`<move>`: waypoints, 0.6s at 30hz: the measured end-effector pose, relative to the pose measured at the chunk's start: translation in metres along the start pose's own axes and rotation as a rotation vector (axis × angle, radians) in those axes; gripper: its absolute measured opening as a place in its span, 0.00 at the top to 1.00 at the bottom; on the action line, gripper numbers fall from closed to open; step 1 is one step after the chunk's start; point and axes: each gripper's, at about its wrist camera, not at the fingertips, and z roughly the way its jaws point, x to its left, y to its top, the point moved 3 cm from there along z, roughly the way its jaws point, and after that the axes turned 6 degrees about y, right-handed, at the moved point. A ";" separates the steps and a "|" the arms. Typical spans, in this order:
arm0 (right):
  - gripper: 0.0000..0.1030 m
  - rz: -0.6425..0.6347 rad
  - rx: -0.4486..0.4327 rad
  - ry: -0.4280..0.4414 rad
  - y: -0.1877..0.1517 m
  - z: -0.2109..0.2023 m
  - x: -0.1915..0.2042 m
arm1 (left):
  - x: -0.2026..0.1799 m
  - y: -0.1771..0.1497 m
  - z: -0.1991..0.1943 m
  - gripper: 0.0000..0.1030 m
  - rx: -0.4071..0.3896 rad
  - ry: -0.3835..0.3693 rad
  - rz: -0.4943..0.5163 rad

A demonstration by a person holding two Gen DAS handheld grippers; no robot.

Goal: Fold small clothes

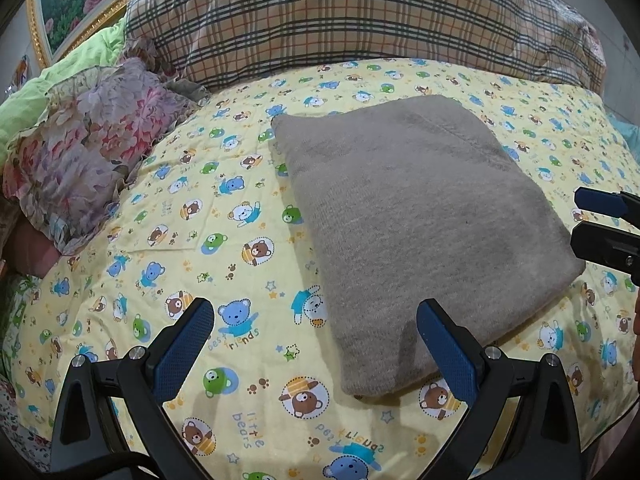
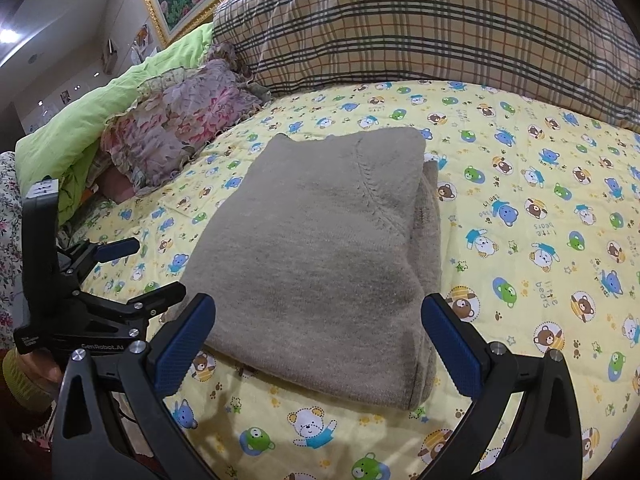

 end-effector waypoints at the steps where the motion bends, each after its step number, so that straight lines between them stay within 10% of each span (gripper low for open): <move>1: 0.00 0.001 0.000 -0.001 0.000 0.000 0.000 | 0.000 0.001 0.000 0.01 0.000 -0.001 -0.001; 18: 0.00 0.017 -0.006 0.001 0.002 -0.002 -0.005 | -0.003 0.005 0.000 0.01 -0.005 0.010 -0.003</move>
